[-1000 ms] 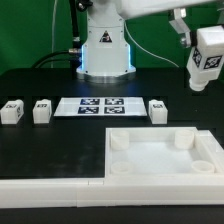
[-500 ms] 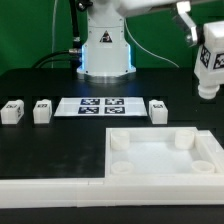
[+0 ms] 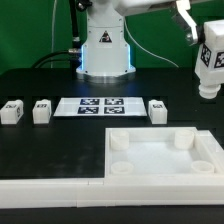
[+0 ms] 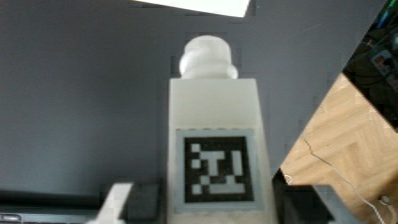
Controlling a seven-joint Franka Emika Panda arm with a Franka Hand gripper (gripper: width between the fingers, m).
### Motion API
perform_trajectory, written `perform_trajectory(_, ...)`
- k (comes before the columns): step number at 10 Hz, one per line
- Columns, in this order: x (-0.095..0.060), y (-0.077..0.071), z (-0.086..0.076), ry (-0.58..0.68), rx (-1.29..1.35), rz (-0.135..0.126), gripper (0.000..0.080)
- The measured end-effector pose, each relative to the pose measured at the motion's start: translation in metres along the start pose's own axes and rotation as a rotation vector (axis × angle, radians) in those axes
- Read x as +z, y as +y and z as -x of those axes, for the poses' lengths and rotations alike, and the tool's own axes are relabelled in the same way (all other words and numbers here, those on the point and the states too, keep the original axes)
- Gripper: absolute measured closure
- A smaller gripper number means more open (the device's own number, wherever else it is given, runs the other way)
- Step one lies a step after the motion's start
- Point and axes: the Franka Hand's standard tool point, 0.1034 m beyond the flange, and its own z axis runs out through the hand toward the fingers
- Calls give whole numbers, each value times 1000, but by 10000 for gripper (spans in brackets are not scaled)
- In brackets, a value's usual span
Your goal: Assemble one leg
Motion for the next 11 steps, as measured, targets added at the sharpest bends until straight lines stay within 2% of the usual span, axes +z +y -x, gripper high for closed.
perform_trajectory(4,0,0,0,0,0,0,508)
perform_trajectory(5,2,6,-6,74,-11,20,508)
perform_trajectory(6,0,17,-10,178,-43,52,508)
perform_trajectory(7,8,25,8,174,-48,66,508)
perform_trajectory(8,9,34,10,168,-55,71,508)
perform_trajectory(9,7,43,7,236,-83,105,508)
perform_trajectory(10,12,55,15,340,-113,164,508)
perform_trajectory(11,19,59,26,409,-111,189,508)
